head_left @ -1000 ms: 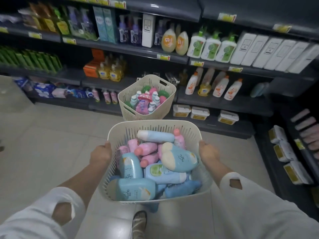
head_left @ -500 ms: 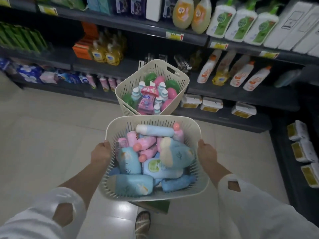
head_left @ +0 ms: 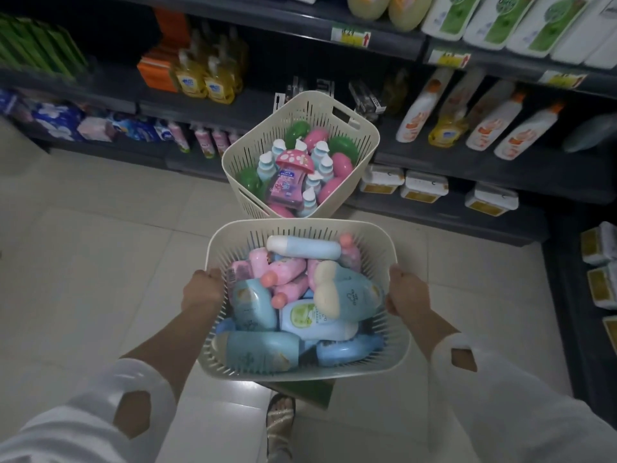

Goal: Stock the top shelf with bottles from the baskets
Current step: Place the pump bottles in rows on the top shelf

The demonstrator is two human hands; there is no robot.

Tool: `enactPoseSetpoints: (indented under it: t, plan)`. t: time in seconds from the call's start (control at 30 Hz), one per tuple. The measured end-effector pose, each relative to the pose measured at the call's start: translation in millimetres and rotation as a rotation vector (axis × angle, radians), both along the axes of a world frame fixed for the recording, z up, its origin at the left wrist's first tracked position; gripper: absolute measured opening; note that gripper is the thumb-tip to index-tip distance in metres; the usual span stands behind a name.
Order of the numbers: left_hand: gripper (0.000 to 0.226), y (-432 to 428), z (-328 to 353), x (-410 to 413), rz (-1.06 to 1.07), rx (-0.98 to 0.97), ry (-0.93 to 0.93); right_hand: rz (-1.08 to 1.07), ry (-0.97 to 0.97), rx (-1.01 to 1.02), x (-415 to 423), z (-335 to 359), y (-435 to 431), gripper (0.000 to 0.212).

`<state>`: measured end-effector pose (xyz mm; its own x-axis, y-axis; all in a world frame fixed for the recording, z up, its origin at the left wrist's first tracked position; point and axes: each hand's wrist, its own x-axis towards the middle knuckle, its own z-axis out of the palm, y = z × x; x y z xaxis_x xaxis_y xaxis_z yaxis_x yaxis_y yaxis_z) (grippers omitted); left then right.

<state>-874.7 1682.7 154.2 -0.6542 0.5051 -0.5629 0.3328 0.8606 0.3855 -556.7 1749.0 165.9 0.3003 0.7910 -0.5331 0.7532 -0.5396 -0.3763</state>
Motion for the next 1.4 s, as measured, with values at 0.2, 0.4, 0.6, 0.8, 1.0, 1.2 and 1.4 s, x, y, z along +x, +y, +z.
enactPoseSetpoints:
  t: [0.2, 0.4, 0.6, 0.8, 1.0, 1.2, 1.4]
  plan:
    - [0.051, -2.2, 16.2, 19.4, -0.012, 0.011, 0.043, 0.102, 0.057, -0.073, 2.7, 7.4, -0.4, 0.051]
    - [0.042, 19.8, 59.3, 75.5, -0.452, 0.146, 0.219, 0.431, -0.123, -0.026, 15.0, 41.2, 3.1, 0.039]
    - [0.037, 49.3, 112.8, 150.2, -0.730, 0.220, 0.331, 0.823, -0.236, 0.171, 54.1, 104.0, 39.0, 0.035]
    - [0.028, 78.1, 169.4, 206.6, -0.691, 0.282, 0.356, 1.006, -0.279, 0.305, 102.3, 173.6, 83.0, 0.039]
    - [0.026, 101.7, 221.4, 229.3, -0.713, 0.237, 0.350, 1.101, -0.218, 0.334, 122.0, 223.2, 118.1, 0.037]
    - [0.027, 136.1, 244.9, 210.1, -0.611, 0.279, 0.290, 1.237, -0.175, 0.287, 108.3, 255.0, 167.2, 0.035]
    - [0.027, 191.9, 251.2, 186.2, -0.559, 0.358, 0.295, 1.313, -0.186, 0.316, 73.9, 272.0, 232.0, 0.037]
